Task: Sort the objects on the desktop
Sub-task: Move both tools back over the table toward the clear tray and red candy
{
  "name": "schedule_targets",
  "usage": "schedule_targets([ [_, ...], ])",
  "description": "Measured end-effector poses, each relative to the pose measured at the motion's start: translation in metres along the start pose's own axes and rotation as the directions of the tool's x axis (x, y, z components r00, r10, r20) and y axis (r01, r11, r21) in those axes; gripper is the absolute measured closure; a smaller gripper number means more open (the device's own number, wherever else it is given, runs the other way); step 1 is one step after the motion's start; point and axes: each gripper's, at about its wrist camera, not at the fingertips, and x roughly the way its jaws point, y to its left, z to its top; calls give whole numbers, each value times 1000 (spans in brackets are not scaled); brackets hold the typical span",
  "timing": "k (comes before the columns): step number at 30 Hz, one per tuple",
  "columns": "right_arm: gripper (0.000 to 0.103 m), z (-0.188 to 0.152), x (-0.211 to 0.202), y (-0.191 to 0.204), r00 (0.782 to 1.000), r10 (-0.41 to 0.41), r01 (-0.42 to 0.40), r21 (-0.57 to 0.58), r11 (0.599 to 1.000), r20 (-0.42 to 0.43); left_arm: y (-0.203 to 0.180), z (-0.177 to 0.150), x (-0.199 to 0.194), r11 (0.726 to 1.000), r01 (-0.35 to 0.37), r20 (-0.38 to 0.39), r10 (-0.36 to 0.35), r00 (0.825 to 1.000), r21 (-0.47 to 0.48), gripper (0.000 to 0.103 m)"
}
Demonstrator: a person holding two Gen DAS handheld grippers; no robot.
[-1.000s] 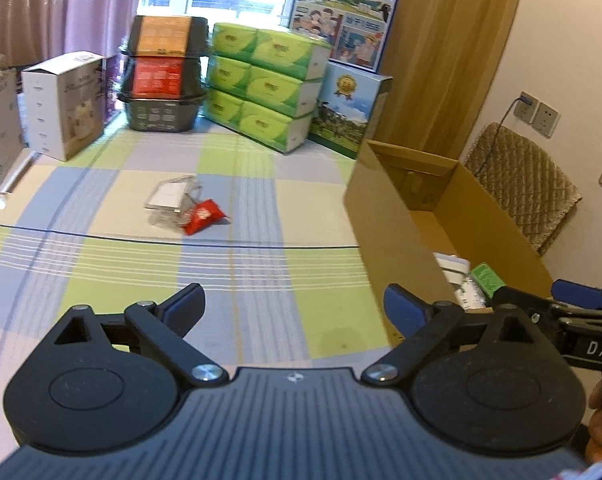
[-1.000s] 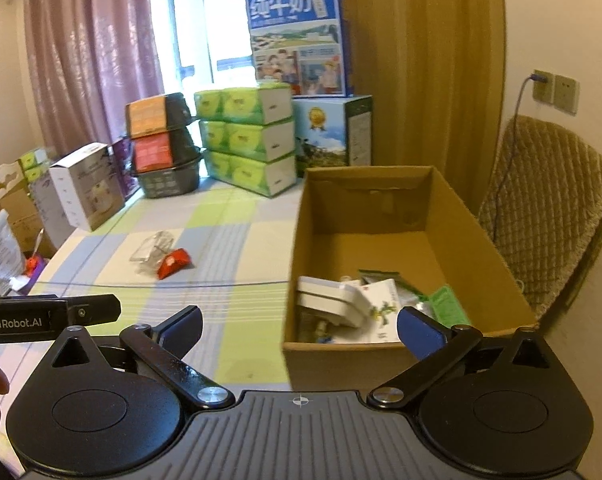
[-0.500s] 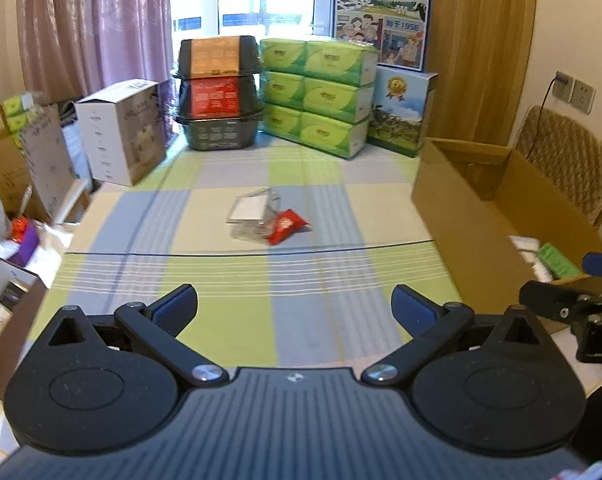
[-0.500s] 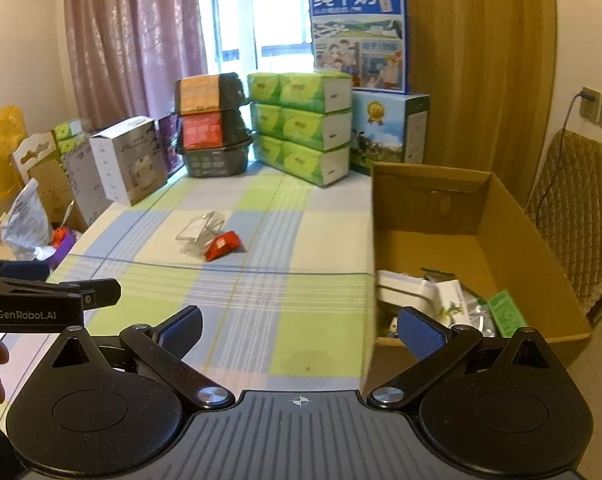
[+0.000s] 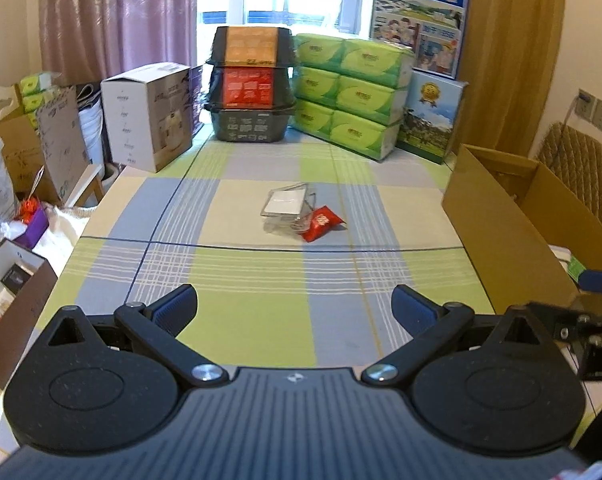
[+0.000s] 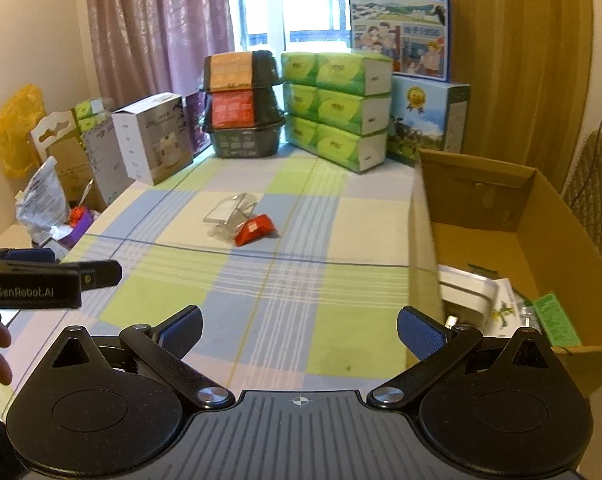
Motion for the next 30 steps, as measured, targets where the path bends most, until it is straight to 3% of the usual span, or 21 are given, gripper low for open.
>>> schedule_targets([
  [3,2,0,11,4,1000,12,-13,-12,1000,-8,9,2,8,1000,4,9,-4,1000,-16,2],
  [7,2,0,29,5,999,23,-23,-14,1000,-22,15,6,25,999,-10,8,10,1000,30,2],
  [18,2,12,96,8,997,67,-68,-31,997,-40,36,24,97,998,-16,-26,18,1000,61,2],
  [27,2,22,164,3,998,59,-60,-37,998,-29,45,42,157,997,72,-56,-70,996,37,2],
  [30,3,27,185,2,998,53,-54,-41,998,-27,45,49,174,995,73,-61,-69,996,67,2],
])
